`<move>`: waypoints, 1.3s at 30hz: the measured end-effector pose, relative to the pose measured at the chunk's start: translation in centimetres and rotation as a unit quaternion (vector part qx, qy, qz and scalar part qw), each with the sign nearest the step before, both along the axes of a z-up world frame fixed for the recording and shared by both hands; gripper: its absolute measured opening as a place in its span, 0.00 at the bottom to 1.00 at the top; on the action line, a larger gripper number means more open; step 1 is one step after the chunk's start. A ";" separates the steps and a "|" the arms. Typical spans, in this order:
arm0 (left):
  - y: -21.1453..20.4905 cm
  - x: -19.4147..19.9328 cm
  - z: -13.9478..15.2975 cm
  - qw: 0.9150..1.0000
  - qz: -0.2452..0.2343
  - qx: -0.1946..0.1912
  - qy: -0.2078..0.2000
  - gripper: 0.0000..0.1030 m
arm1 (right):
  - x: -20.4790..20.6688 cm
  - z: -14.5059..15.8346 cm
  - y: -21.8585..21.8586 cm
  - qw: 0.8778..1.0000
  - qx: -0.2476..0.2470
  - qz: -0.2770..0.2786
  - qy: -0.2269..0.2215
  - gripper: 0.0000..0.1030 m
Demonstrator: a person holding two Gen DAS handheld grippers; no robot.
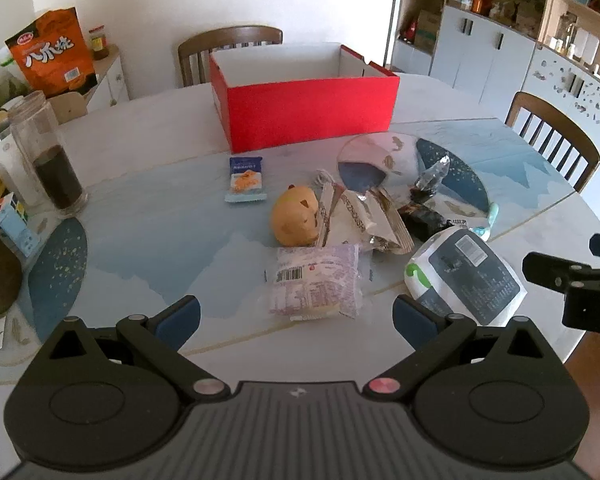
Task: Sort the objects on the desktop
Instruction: 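Grasp the white bread bag with the left tool while the right tool grasps the grey-green package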
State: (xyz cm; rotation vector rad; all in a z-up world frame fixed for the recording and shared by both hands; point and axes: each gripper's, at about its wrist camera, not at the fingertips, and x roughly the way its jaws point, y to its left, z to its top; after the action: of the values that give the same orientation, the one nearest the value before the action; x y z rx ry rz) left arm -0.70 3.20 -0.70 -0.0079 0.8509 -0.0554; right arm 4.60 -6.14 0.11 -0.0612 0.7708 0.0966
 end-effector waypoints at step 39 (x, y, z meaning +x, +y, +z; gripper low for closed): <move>-0.3 5.6 -8.6 1.000 -0.016 -0.016 -0.015 0.90 | 3.6 -7.9 -0.7 0.997 0.018 0.078 0.008 0.74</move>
State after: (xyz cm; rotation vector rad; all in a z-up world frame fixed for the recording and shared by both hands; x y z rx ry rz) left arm 4.86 2.88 -9.29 -0.0227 0.8206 -0.0997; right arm 8.23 -6.81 -7.80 -0.0866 0.7789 0.2601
